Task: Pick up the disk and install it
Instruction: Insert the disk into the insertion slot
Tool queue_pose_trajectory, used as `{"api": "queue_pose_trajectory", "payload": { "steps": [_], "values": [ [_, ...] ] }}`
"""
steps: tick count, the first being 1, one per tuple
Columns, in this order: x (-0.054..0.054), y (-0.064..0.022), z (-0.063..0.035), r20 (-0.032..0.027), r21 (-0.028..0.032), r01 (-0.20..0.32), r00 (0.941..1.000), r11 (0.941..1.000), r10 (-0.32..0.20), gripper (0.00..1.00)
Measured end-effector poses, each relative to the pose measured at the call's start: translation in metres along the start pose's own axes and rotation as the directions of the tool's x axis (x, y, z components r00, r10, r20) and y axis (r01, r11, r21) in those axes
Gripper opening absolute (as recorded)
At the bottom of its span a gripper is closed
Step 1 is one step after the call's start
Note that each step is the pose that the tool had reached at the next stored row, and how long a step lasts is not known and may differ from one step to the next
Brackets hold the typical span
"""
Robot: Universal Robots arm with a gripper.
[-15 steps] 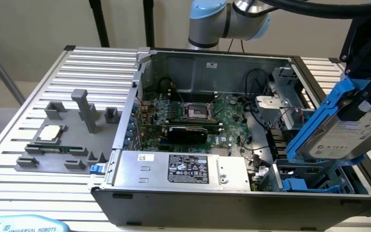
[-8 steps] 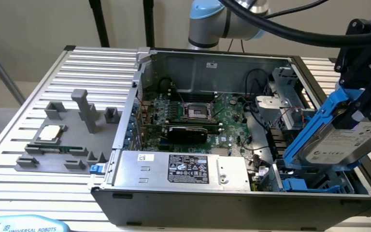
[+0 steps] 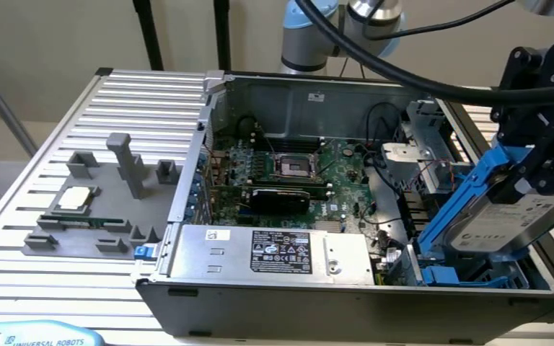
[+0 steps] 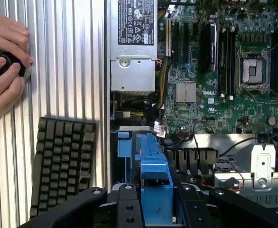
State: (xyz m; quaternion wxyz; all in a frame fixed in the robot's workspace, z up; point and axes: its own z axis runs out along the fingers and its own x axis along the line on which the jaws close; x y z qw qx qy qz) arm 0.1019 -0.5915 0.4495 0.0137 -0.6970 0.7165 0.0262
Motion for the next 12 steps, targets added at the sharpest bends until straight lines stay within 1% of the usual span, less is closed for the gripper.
{"api": "queue_pose_trajectory", "payload": {
  "steps": [3,9,12],
  "values": [
    [0.0001,0.0,0.0035,-0.0044,-0.0001,0.0,1.0,1.0,0.0,0.33],
    [0.0,-0.0001,0.0076,-0.0072,-0.0012,0.0,1.0,1.0,0.0,0.33],
    [-0.0006,-0.0001,0.0098,-0.0076,-0.0017,0.0,1.0,1.0,0.0,0.33]
  ]
}}
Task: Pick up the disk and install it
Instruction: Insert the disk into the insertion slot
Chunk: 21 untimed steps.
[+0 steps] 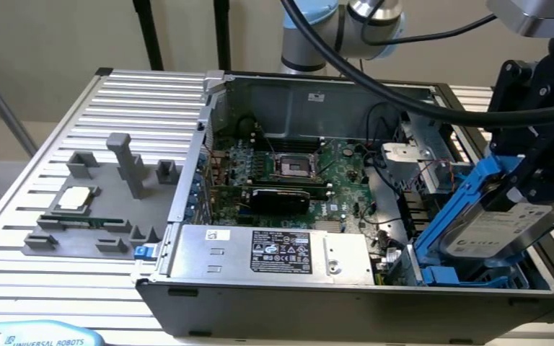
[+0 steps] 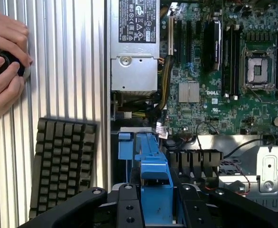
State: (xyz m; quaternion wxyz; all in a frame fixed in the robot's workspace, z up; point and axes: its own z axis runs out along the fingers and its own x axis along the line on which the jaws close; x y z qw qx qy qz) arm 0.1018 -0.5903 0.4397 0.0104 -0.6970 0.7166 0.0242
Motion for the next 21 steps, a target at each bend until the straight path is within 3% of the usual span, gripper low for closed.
{"api": "queue_pose_trajectory", "payload": {
  "steps": [21],
  "values": [
    [-0.004,-0.0033,0.0155,-0.0012,-0.0125,0.001,1.0,0.9999,-0.001,0.33]
  ]
}}
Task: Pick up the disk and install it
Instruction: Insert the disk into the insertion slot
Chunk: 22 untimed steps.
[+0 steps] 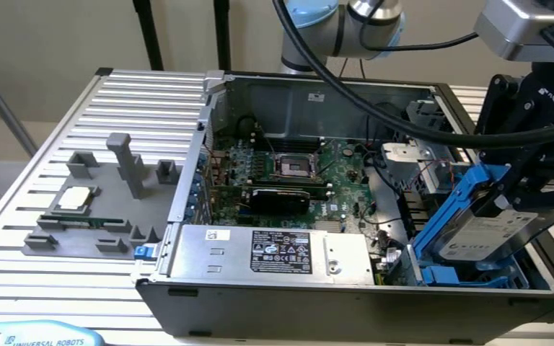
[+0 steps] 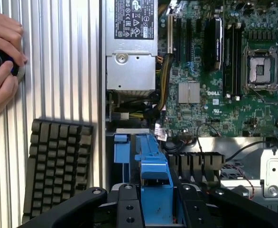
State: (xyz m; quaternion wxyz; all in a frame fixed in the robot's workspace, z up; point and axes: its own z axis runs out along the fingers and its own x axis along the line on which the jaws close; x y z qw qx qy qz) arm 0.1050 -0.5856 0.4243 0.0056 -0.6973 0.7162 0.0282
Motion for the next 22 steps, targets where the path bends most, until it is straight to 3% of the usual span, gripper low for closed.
{"api": "queue_pose_trajectory", "payload": {
  "steps": [22],
  "values": [
    [0.001,-0.0013,0.0302,-0.0004,-0.0096,0.002,1.0,1.0,-0.002,0.33]
  ]
}}
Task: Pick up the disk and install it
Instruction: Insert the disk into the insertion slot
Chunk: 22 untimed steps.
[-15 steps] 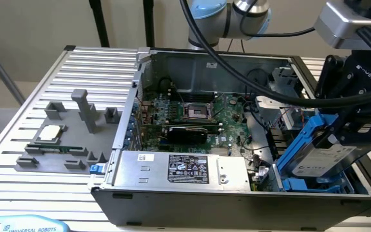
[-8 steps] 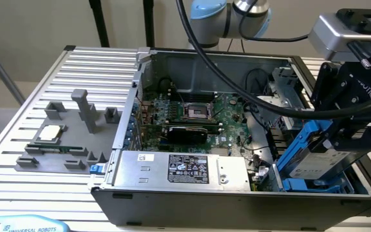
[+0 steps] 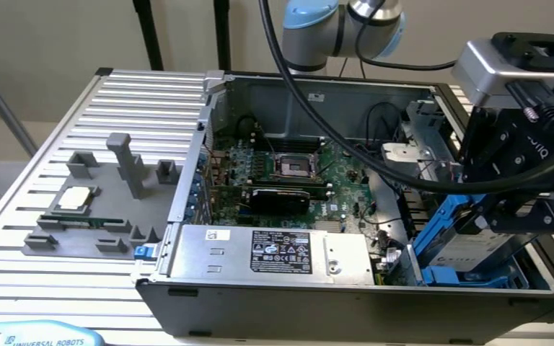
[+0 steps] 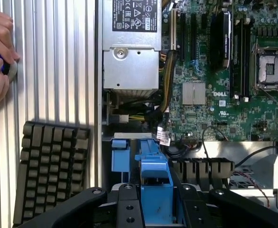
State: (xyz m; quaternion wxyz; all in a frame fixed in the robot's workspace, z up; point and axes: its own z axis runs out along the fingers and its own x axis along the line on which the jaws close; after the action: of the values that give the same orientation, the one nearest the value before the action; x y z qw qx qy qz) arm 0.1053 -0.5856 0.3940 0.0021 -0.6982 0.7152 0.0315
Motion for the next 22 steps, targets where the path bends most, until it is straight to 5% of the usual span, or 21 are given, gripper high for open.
{"api": "queue_pose_trajectory", "payload": {
  "steps": [22],
  "values": [
    [0.0,-0.0024,0.0127,0.0003,-0.0068,0.002,1.0,1.0,-0.002,0.41]
  ]
}}
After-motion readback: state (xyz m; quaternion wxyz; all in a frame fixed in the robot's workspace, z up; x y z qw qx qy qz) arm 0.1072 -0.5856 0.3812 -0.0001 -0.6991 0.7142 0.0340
